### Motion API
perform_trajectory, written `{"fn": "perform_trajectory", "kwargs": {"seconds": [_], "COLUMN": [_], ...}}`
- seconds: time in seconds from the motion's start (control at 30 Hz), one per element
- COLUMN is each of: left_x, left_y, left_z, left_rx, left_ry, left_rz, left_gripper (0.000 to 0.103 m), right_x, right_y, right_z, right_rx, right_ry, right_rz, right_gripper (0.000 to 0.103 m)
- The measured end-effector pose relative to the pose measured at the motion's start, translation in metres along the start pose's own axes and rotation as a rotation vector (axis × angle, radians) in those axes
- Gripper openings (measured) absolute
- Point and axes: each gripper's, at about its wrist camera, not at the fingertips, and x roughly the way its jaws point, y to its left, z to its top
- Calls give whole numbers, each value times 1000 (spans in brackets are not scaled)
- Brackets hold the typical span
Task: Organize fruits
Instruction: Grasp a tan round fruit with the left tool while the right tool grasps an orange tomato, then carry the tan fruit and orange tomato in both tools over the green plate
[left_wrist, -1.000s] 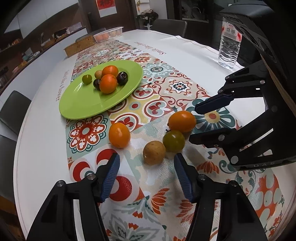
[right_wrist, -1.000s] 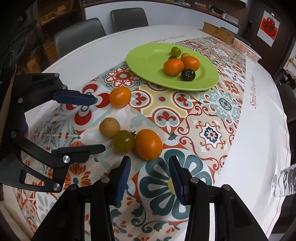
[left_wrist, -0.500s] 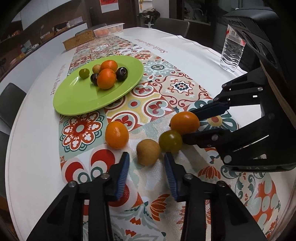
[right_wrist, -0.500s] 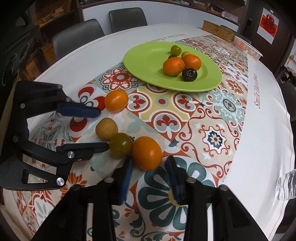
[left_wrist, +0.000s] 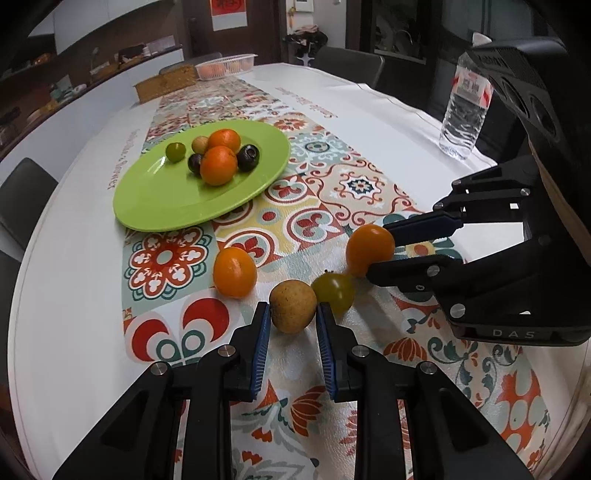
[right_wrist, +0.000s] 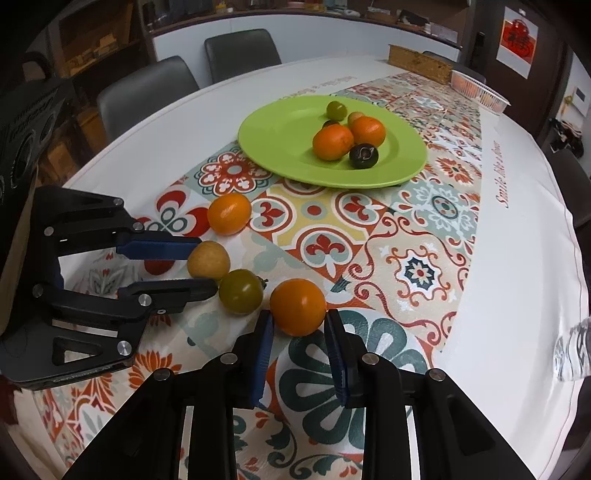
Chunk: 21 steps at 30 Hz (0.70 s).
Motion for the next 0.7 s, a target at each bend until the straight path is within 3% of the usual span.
{"fn": "perform_trajectory", "kwargs": {"seconds": [0.7], "left_x": [-34], "left_y": [-5], "left_z": [1], "left_rx": [-57], "left_ry": [-57], "left_rz": [46], "left_gripper": [25], "right_x": [-34], "right_y": [11], "right_z": [0], "right_rx": [18], "right_ry": [-72], "right_rz": [-4], "right_gripper": [26]}}
